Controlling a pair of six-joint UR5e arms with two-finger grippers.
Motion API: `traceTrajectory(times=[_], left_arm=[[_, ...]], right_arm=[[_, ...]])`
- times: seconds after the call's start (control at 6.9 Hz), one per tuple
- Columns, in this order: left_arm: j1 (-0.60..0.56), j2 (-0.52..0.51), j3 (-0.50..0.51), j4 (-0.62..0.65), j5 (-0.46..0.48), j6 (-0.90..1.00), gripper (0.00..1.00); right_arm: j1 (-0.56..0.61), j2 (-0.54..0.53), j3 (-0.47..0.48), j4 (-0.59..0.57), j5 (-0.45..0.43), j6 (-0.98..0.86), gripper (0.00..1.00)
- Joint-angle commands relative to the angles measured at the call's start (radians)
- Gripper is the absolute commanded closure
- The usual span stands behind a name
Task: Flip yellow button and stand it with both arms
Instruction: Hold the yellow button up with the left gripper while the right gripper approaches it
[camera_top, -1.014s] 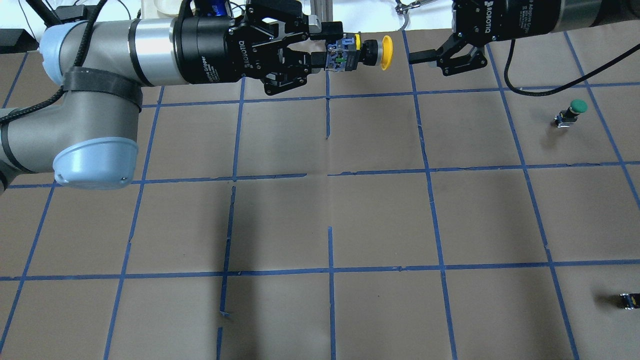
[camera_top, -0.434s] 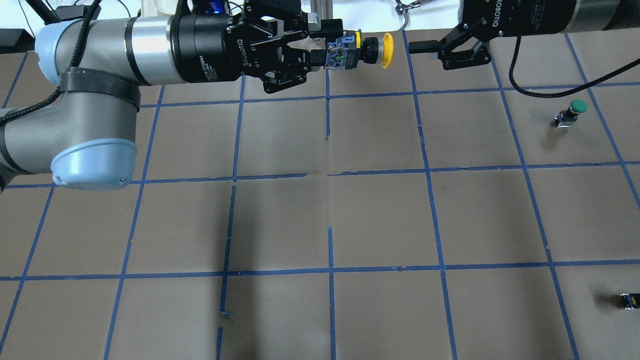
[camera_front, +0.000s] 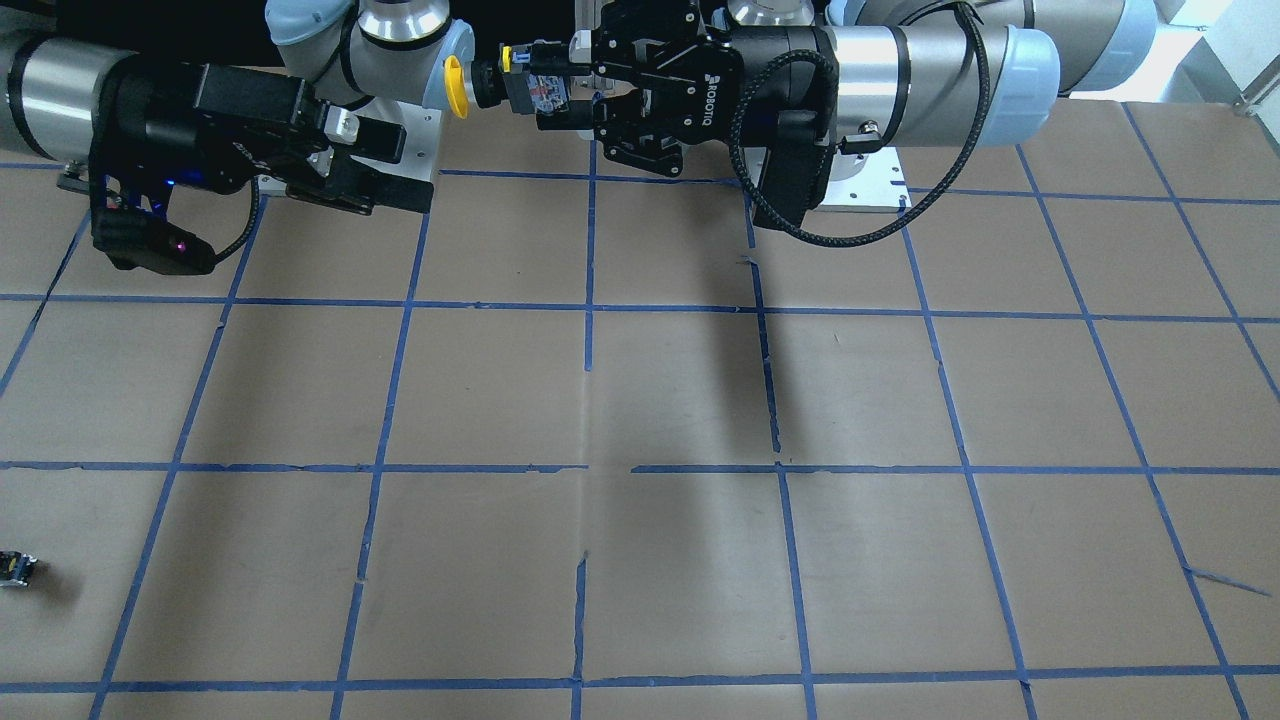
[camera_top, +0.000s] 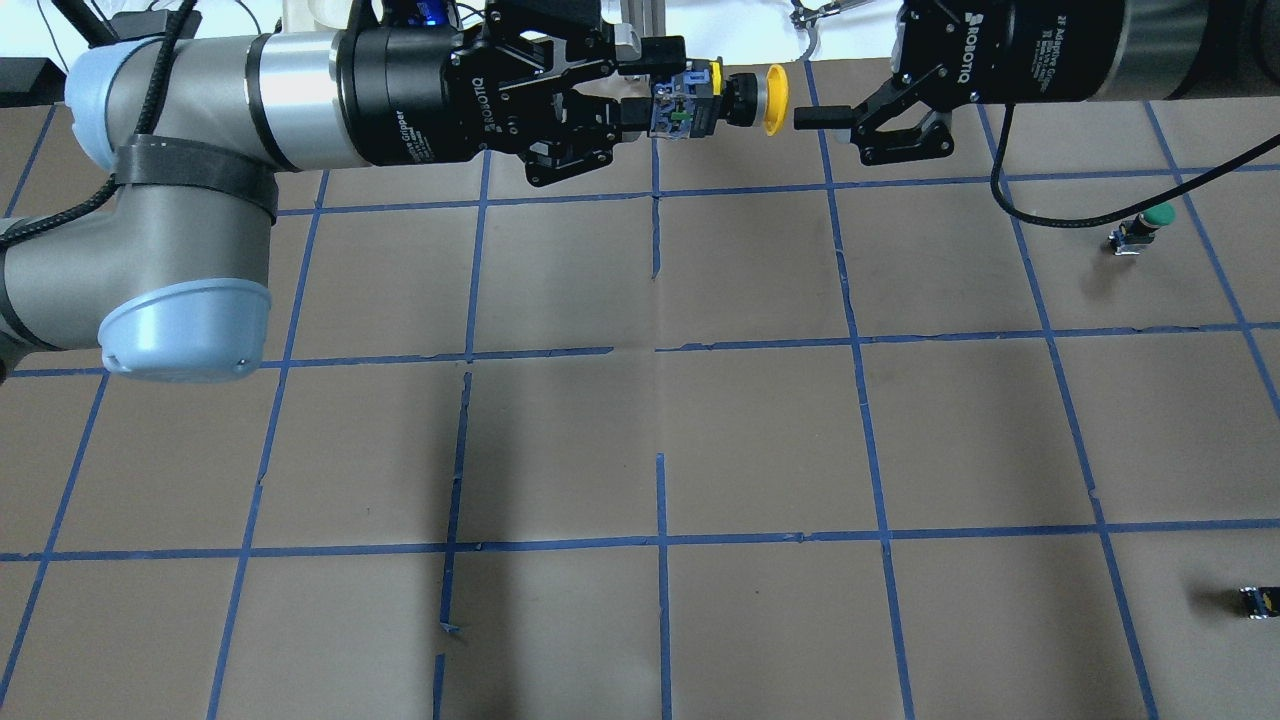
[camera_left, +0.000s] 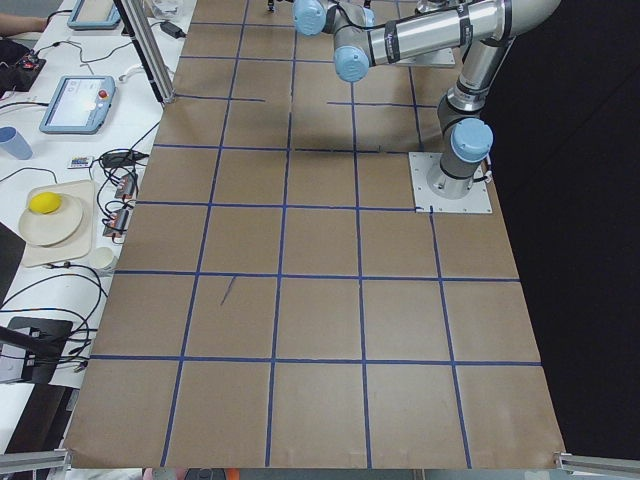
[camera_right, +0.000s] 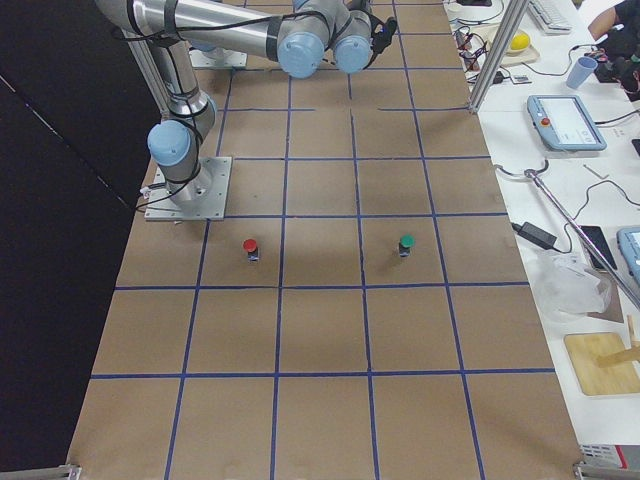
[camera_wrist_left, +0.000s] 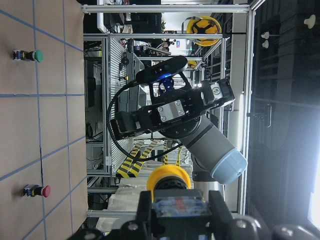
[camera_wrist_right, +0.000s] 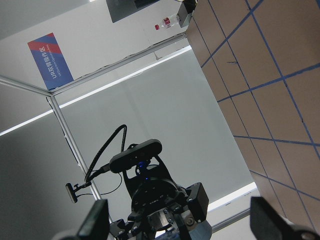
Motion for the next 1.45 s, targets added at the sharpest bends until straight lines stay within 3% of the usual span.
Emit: traceTrajectory(times=[0.0, 0.87, 1.3], left_arm=[[0.0, 0.004, -0.001, 0.0, -0.002, 0.0, 0.98], [0.002, 0.011, 0.007, 0.0, -0.004, -0.018, 0.98], [0.002, 0.005, 0.007, 0.0, -0.004, -0.017, 0.98]], right_arm=[[0.025, -0.003, 0.011, 0.068, -0.016, 0.005, 0.01], [0.033, -0.078, 0.012, 0.078, -0.019, 0.014, 0.03], [0.038, -0.084, 0.012, 0.082, -0.018, 0.014, 0.13]])
